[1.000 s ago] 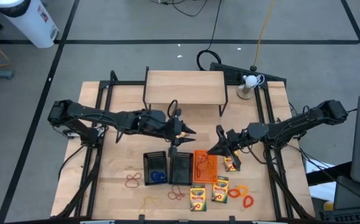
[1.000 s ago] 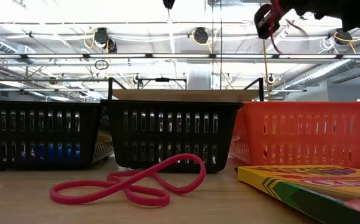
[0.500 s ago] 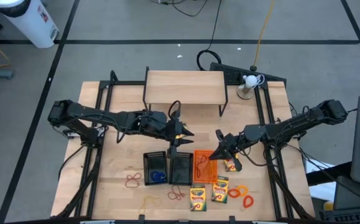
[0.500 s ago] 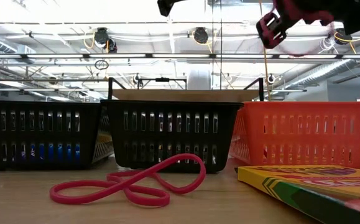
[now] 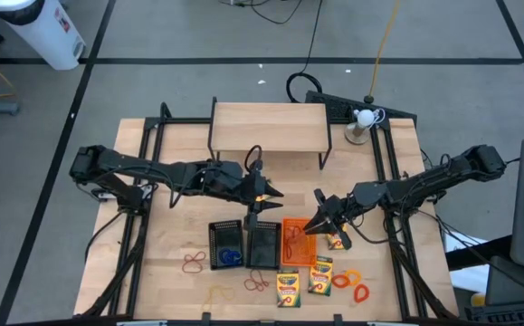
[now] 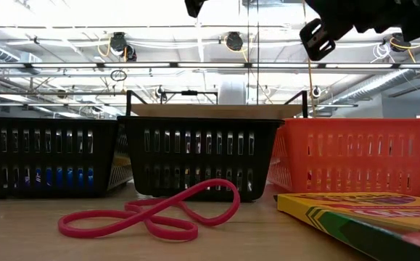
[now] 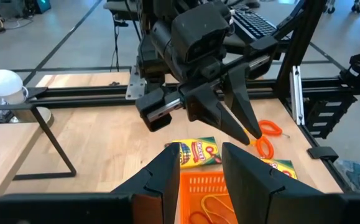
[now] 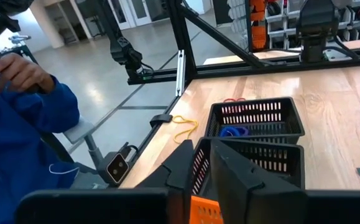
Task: Pick & Place Office Desk Supplies
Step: Put the orange spring keychain into the left black bin
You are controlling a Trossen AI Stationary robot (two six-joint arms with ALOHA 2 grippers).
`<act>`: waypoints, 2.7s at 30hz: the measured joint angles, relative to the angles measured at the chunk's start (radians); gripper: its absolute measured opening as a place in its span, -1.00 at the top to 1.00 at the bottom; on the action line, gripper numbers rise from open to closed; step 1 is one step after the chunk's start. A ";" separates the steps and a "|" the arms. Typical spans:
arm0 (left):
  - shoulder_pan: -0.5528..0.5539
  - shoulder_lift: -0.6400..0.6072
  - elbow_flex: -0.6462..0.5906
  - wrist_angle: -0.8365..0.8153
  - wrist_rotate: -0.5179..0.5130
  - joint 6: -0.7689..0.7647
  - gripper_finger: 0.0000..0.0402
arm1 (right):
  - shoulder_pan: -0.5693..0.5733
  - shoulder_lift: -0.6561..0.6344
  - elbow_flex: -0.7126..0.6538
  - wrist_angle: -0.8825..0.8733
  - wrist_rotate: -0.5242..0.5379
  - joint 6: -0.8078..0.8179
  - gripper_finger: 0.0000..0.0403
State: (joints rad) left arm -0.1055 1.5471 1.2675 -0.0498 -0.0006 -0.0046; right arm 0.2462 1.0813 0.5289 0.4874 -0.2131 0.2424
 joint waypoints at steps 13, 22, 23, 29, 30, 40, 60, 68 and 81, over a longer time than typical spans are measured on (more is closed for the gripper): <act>0.000 0.000 0.000 0.002 0.000 0.001 0.39 | 0.000 0.000 0.000 -0.007 0.001 -0.079 0.48; 0.000 0.000 0.000 -0.008 0.000 0.000 0.39 | -0.011 -0.144 0.000 -0.164 0.008 -0.072 0.50; 0.000 0.000 0.000 -0.008 0.000 0.000 0.39 | -0.011 -0.170 0.000 -0.185 0.017 -0.072 0.51; 0.000 0.000 0.000 -0.007 0.000 -0.001 0.39 | 0.038 -0.294 0.000 -0.288 0.086 -0.071 0.53; -0.001 0.000 0.000 -0.007 0.000 -0.001 0.39 | 0.051 -0.305 0.000 -0.303 0.087 -0.063 0.53; -0.003 0.000 0.000 -0.033 0.000 -0.046 0.39 | 0.276 -0.264 0.000 -0.508 0.244 0.239 0.54; -0.003 -0.001 0.000 0.002 0.000 0.025 0.39 | 0.500 0.097 0.000 -0.595 0.230 0.846 0.54; -0.003 -0.001 0.000 0.002 0.000 -0.035 0.39 | 0.502 0.156 0.000 -0.471 0.130 0.874 0.54; -0.003 -0.001 0.000 0.028 -0.001 -0.190 0.39 | 0.503 0.163 0.000 -0.485 0.115 0.838 0.54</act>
State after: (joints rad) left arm -0.1081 1.5459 1.2671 -0.0219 -0.0011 -0.1941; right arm 0.7490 1.2438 0.5290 0.0019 -0.0981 1.0801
